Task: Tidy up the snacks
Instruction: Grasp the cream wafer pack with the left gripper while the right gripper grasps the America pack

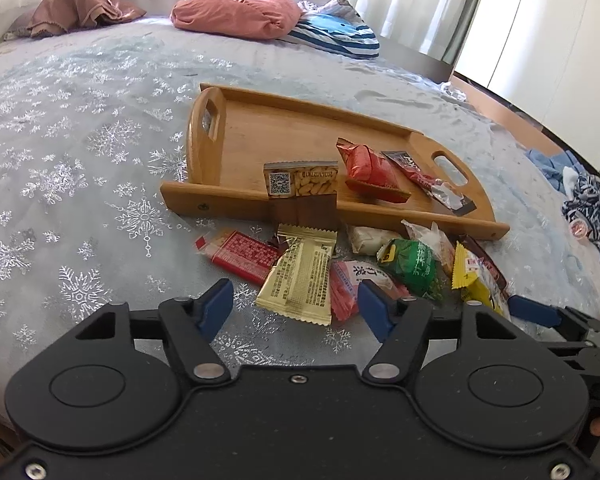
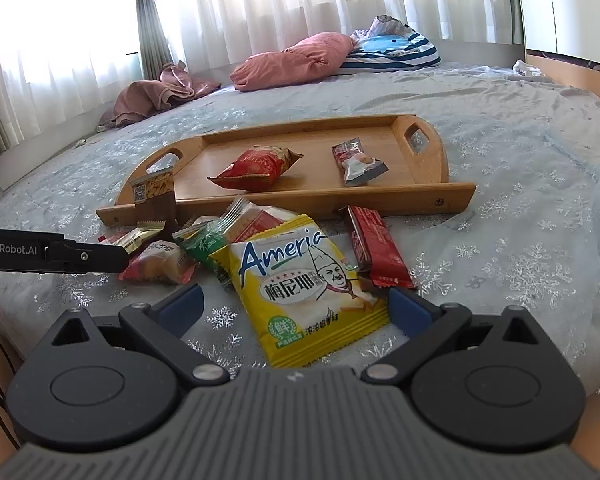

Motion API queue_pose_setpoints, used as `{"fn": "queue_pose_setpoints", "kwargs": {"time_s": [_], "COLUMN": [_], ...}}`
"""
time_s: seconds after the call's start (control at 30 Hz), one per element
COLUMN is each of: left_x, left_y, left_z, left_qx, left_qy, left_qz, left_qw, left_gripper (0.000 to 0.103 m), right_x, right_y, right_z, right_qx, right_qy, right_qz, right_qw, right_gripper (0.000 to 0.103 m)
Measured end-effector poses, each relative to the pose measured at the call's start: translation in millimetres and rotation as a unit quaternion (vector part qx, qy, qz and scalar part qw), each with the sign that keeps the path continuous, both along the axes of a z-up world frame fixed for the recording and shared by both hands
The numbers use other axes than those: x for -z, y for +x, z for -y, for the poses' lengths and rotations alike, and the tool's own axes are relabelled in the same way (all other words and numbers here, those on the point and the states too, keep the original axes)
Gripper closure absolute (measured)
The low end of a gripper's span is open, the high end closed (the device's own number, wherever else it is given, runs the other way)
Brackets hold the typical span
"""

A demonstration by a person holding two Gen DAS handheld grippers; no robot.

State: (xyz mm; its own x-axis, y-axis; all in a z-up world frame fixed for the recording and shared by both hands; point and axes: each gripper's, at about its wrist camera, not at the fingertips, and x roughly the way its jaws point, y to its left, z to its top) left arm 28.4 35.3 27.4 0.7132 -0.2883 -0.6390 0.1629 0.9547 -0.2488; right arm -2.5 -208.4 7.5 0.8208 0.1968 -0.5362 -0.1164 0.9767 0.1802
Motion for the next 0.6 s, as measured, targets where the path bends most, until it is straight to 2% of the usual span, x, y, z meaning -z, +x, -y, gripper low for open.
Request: {"fn": "queue_pose_setpoints", "kwargs": {"time_s": [0.13,0.43,0.5,0.6], "left_x": [-1.3,-1.6,-1.5,-1.3], "left_y": [6.6,15.0,15.5,15.8], "left_z": [-1.0,4.5,6.0,8.1], "left_qx": [-0.006,-0.003,-0.001,0.000], "left_qy": [-0.002,-0.006,-0.005,-0.006], "left_qz": [0.000,-0.001,0.000,-0.002], "left_qw": [1.0000,1.0000,1.0000,1.0000], "left_gripper": [0.042,0.044,0.047,0.056], "right_x": [-0.2,1.8,1.6,1.7], "right_y": [4.4,13.5,15.0,15.5], "right_z": [1.5,6.1,5.4,4.7], "right_qx": [0.005,0.008,0.007,0.010], "right_qy": [0.001,0.013,0.014,0.017], "right_qz": [-0.002,-0.008,-0.008,-0.010], "right_qw": [1.000,1.000,1.000,1.000], "right_gripper": [0.000,0.000,0.000,0.000]}}
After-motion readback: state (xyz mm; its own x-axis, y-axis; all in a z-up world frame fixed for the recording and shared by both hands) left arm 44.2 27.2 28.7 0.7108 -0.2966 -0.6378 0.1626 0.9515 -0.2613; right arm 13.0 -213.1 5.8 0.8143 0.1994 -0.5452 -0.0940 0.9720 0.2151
